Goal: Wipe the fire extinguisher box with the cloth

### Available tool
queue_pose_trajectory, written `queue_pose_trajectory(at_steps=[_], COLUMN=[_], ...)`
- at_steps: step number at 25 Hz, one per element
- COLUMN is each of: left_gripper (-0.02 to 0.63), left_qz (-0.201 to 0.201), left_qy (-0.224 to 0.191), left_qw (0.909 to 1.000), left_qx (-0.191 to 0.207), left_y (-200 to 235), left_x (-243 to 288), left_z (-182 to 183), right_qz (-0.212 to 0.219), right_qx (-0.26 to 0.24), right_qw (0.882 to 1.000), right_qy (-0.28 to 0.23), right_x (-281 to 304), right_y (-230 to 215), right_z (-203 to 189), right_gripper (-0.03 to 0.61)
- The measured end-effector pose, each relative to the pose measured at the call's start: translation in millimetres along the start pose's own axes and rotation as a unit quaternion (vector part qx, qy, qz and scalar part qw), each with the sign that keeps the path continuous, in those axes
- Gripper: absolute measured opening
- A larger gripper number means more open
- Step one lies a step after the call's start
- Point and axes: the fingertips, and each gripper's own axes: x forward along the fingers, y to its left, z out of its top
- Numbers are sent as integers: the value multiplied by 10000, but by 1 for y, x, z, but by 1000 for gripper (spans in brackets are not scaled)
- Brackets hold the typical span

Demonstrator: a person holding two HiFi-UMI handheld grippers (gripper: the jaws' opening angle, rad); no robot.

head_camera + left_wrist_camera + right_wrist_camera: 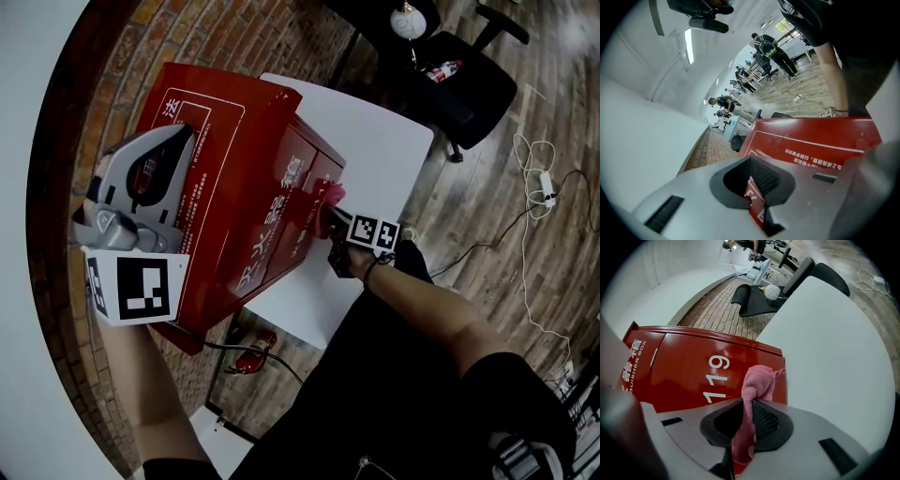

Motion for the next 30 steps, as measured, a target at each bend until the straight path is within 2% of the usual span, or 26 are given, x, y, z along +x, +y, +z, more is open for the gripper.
queue_pose_trajectory(at_steps=[30], left_gripper=[20], left_qz=[46], left_qy=[-11], left_qw=[9999], left_qx=[-112], left_y=[0], left_x=[0], left_z=[0], right_qz=[805], right_qx=[188], right_qw=[9965], right_qy=[-122], right_x=[-44], right_y=[112], right_z=[17], right_gripper=[61])
